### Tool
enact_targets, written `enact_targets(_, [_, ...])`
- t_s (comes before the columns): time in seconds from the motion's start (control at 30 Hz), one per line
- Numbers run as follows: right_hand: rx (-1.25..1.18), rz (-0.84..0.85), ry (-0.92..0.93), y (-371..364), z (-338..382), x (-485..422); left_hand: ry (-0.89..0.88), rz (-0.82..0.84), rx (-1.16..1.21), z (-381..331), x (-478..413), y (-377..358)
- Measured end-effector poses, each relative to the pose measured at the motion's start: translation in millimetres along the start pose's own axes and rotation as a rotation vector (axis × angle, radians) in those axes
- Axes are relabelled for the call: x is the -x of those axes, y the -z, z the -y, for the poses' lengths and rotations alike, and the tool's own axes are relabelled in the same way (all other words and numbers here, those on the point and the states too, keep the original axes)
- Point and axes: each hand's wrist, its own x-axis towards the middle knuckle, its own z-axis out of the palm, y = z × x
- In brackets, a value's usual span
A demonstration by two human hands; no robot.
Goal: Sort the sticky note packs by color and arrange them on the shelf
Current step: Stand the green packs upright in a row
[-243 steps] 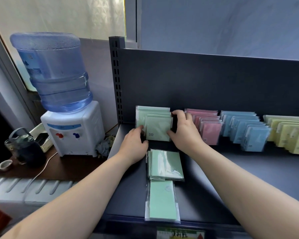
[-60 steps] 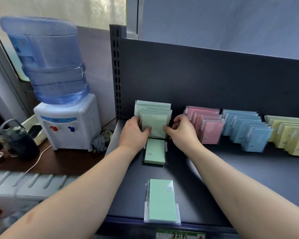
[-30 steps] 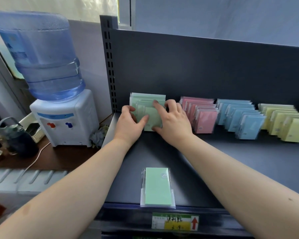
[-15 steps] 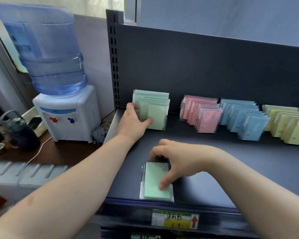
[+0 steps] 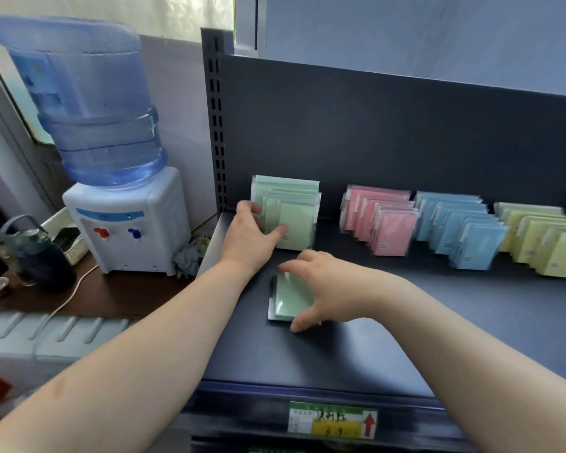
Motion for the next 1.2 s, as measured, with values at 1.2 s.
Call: enact_targets(1.2, [-0.779,-0.733,-0.431,-23,-38,-61,-0.034,-0.028,0.025,-1,-1,-1])
